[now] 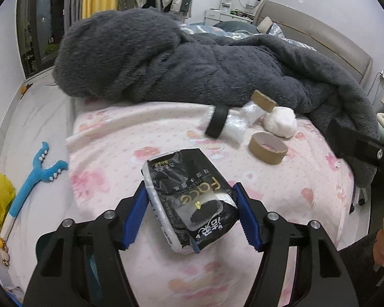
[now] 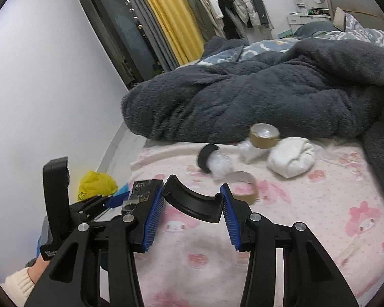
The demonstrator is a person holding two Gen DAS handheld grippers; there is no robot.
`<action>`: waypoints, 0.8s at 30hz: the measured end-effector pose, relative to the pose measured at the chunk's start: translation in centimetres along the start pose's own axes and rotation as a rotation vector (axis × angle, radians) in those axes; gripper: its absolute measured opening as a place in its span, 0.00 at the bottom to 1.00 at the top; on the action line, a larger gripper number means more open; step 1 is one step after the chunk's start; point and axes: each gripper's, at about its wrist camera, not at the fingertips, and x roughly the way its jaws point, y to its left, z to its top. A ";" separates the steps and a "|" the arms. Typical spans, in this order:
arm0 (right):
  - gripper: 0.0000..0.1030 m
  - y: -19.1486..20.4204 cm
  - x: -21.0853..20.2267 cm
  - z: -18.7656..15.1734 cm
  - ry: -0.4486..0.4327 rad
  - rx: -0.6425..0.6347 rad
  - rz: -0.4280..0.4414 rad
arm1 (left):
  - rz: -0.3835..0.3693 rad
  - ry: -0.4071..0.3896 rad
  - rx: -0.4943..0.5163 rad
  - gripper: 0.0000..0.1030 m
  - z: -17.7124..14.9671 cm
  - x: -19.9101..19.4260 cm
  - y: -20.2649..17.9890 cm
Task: Collect trash
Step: 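Drop the face-mask packet into the green bin with the left tool while the right tool drops the black ring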
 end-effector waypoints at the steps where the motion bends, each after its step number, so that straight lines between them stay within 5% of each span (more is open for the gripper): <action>1: 0.45 0.5 0.1 0.1 0.000 -0.005 0.006 | 0.011 0.004 -0.002 0.67 -0.1 -0.1 0.3; 24: 0.45 10.6 5.9 -0.1 0.085 -0.118 0.128 | 0.146 0.097 -0.132 0.67 -5.5 -1.7 10.9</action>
